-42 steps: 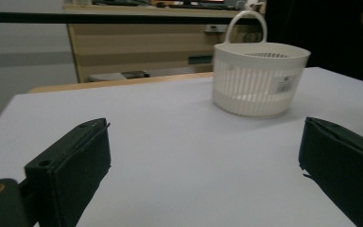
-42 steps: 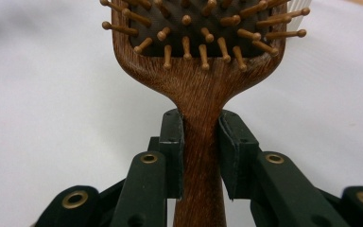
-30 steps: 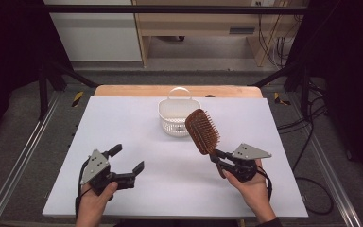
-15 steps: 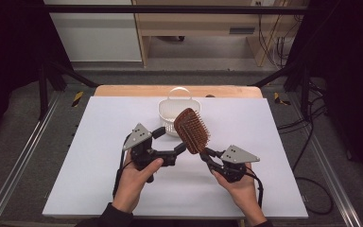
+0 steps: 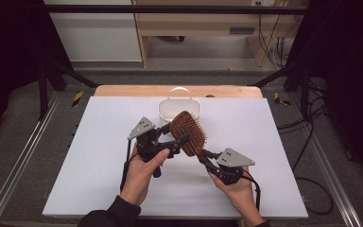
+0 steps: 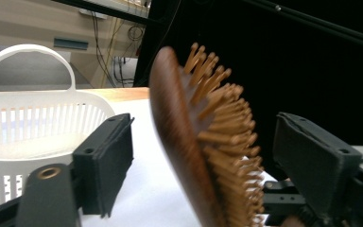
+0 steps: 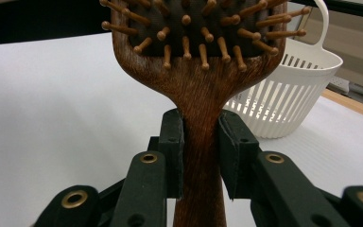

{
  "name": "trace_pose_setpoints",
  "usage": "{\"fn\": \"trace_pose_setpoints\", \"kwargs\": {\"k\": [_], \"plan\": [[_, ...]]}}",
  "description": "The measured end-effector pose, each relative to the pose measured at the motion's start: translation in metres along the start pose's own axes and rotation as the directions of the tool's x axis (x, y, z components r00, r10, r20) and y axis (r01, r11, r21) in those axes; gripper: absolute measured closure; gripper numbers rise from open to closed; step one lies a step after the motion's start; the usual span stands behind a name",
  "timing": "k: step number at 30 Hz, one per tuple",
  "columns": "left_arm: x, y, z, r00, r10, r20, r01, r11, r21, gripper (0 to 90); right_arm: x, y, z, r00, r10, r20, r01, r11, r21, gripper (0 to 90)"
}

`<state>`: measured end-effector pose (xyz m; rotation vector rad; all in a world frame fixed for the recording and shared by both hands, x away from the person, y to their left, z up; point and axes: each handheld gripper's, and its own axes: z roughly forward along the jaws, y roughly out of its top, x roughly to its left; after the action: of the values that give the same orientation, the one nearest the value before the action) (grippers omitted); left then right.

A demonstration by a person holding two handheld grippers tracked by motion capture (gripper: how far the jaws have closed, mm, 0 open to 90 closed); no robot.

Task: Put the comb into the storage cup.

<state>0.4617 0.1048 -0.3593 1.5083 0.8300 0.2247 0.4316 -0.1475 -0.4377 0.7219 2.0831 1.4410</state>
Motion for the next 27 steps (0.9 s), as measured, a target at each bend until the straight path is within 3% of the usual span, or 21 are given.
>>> {"fn": "trace_pose_setpoints", "kwargs": {"k": [3,8,18,27], "plan": [[-0.0008,0.0011,0.0003,1.0000,0.005,-0.007,-0.005,1.0000,0.005,23.7,0.0027,-0.0008,0.0020,1.0000,-0.007,0.001,0.007,1.000,0.008,72.9],[0.0015,0.0008,0.0023,0.9997,-0.025,-0.008,0.025,0.9997,0.004,27.7,0.0057,-0.0012,0.0035,0.9999,-0.012,0.001,0.012,1.000,0.005,72.9],[0.0020,-0.0015,0.0058,0.9996,-0.012,-0.025,0.013,0.9995,0.028,36.5,0.0096,-0.0006,0.0046,0.9998,-0.021,-0.007,0.021,1.000,-0.001,72.9],[0.0043,0.0001,0.0050,0.9956,-0.094,-0.003,0.094,0.9953,0.026,47.2,0.0088,-0.0022,0.0056,0.9998,-0.016,-0.008,0.016,1.000,-0.004,72.7]]}}
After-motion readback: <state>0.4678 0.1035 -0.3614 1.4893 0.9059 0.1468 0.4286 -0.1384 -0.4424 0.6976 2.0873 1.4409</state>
